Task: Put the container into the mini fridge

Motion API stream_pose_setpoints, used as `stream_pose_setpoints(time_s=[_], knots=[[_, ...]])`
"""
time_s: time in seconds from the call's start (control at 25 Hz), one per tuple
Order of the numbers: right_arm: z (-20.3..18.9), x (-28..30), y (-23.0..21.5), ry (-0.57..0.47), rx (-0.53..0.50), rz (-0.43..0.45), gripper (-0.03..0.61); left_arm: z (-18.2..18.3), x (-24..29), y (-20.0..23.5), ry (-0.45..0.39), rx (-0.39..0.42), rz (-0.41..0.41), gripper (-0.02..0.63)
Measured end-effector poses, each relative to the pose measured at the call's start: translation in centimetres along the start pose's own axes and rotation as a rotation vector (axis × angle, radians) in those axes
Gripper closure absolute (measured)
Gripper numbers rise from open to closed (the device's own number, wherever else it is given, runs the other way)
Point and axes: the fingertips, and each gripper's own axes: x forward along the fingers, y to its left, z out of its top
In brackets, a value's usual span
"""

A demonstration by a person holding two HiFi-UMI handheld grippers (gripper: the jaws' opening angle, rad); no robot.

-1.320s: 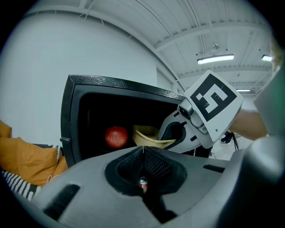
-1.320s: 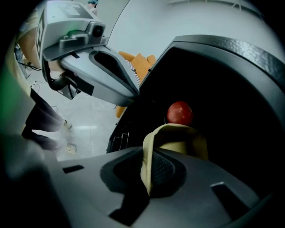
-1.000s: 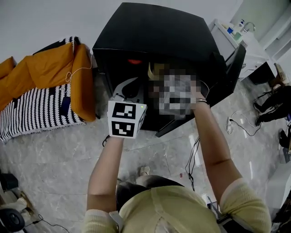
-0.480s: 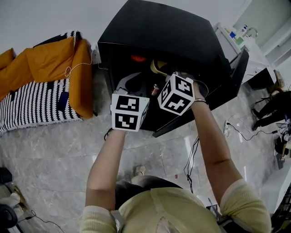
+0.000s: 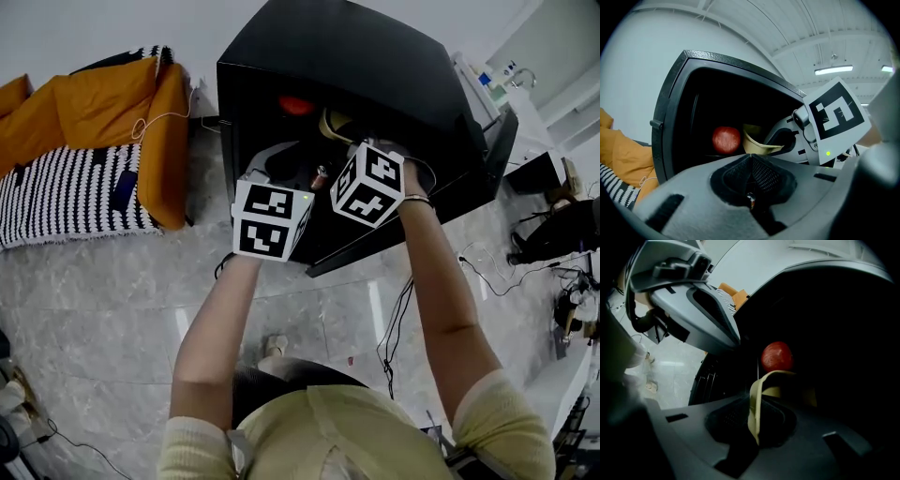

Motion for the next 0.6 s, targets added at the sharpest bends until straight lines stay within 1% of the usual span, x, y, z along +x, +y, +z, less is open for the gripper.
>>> stream_pose_setpoints(time_s=[0.24,0.36,0.48,0.6], knots=[[-0.1,0.1,-0.6,0.002,-0.020,-0.017,0.522,0.3,0.2,-0.5,-0.007,-0.012,-0.020,0.589],[-0.1,0.2,-0.8,0.003,-0.043,-0.055,0.522,0.2,0.3,-0.4,-0.010,-0.024,-0.016,0.591],[0.0,0.0,-1.3,-0.021,-0.024,-0.099,0.497,0.1,0.4,-0.5,-0.011,-0.027,-0.016,0.589],[0.2,-0.2,-1.5,-0.042,-0.003,-0.117,0.472,0.1,0.2,-0.7,-0.009,-0.024,-0.022,0.590]])
